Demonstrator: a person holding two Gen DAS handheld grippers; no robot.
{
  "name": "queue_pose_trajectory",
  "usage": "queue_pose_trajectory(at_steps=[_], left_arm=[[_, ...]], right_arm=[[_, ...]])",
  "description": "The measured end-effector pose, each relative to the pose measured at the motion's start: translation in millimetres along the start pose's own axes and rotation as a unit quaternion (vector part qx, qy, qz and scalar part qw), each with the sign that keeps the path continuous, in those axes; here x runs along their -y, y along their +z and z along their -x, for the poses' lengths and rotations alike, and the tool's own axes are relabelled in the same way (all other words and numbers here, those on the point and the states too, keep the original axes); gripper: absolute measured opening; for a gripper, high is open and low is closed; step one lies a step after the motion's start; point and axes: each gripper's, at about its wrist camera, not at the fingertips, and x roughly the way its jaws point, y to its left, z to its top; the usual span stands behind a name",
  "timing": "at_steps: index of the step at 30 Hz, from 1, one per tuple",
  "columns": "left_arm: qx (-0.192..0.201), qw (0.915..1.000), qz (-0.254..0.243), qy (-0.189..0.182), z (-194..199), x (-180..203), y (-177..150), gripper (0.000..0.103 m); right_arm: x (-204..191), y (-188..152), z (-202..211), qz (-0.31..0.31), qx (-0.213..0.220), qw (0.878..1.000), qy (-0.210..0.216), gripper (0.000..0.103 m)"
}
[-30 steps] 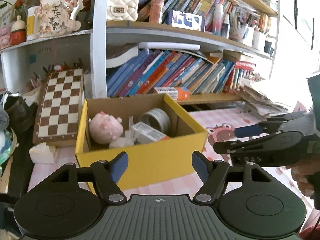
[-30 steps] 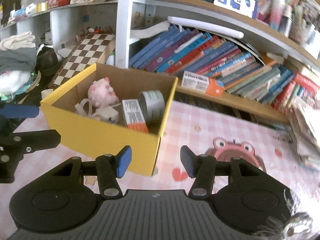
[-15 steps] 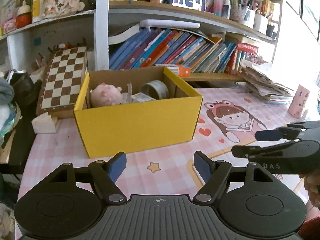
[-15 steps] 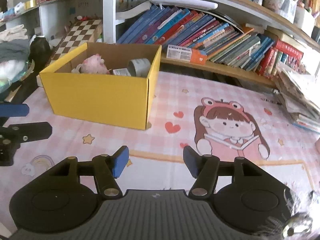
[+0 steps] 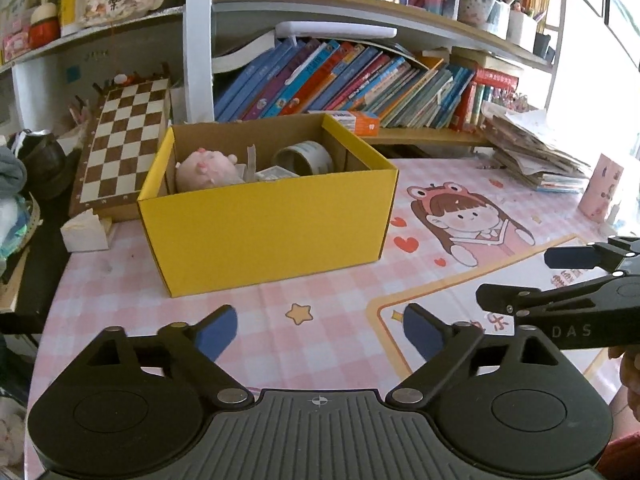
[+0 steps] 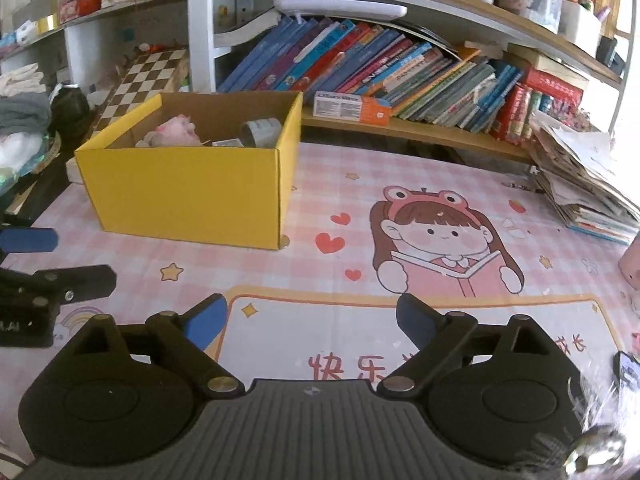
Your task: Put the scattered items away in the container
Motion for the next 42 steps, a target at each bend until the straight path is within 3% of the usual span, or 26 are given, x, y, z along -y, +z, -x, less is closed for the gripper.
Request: queue_pose_trajectory(at_steps=[15,42], left_arm=[[-0.012,0.9999,0.003,-0.004,-3.8,0.8,0.0,0.097],[-0.021,0.9997,0.002,-0.009,-7.6,-0.9,4.0,0.098]], right_arm=[[1.1,-2.8,-3.6,0.000,-0.010,1.000,-0.016,0.100],[-7.7,1.1,-6.3,0.010,-0.014,1.000,-0.011,0.101]])
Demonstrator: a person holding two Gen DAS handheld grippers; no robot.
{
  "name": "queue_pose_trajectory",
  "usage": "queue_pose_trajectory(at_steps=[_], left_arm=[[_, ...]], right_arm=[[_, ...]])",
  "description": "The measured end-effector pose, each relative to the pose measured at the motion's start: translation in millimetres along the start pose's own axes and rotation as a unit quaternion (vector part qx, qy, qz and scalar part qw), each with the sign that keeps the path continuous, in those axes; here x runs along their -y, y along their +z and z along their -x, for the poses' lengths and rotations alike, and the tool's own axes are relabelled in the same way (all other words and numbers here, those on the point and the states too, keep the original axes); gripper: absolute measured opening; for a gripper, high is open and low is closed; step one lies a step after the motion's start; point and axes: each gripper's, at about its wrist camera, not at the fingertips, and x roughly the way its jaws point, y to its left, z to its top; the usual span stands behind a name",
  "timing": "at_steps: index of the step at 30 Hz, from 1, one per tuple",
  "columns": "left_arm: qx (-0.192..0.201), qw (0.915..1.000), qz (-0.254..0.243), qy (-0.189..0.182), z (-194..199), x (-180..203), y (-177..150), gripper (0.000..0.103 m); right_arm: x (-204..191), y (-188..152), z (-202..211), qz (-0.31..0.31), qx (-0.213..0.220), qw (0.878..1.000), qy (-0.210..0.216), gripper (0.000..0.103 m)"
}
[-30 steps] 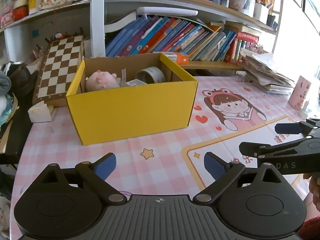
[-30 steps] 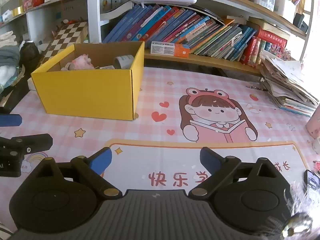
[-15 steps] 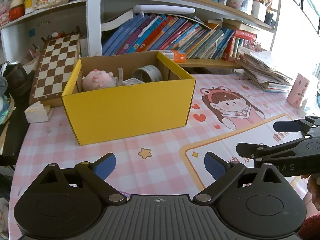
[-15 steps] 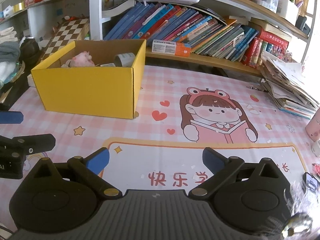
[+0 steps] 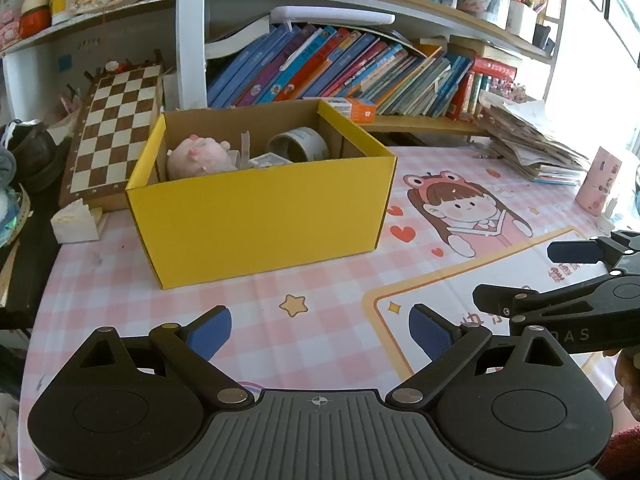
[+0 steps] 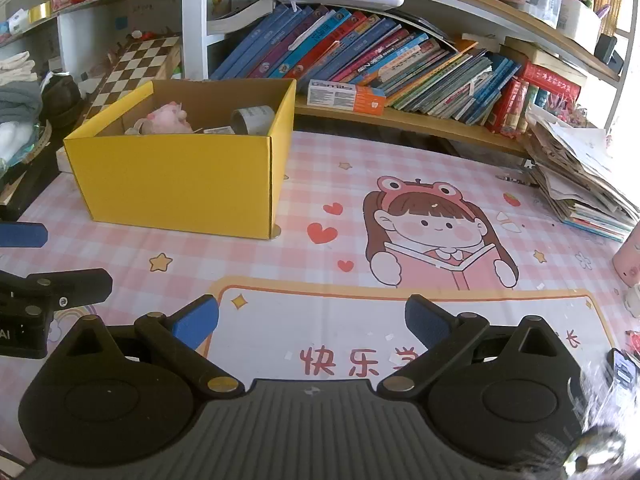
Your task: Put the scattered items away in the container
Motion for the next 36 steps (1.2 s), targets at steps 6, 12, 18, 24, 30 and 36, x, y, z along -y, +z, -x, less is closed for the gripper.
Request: queue_pose_trajectory(at_steps=[6,12,18,24,30,36], left_arm=[[-0.002,1.0000,0.001,0.004,-0.2,-0.1,-0.2,0.102],[0.004,1.0000,0.003,0.003,0.9,-0.9,0.0,0.102],[0.007,1.0000,0.002,0.001,1.8,0.0,-0.1,0.102],[0.018,0.9998,0.004,0.000,4.9,-0.1,-0.5,0.103],[0.032,0.9995,-0.006,0.002,8.0,2.5,-2.6,0.102],[0.025,0.9997,-0.002,-0.004,5.8,0.6,-3.0,0.103]], right_arm=[[-1.5,0.7,-0.4,0.002,-0.001,1.000,0.000,0.101],[4.9,-0.5,-1.9,0.006,0.000,1.000,0.005,0.101],[5.6,-1.2,-1.5,0.007,0.000,1.000,0.004,0.101],[5.8,-1.5,-1.0,0.007,-0.001,1.000,0.005,0.101],[5.3,-1.7,-1.6,0.010,-0.003,1.000,0.007,0.101],[2.9,-2.8,-4.6,0.013,-0.008,1.000,0.009,0.101]])
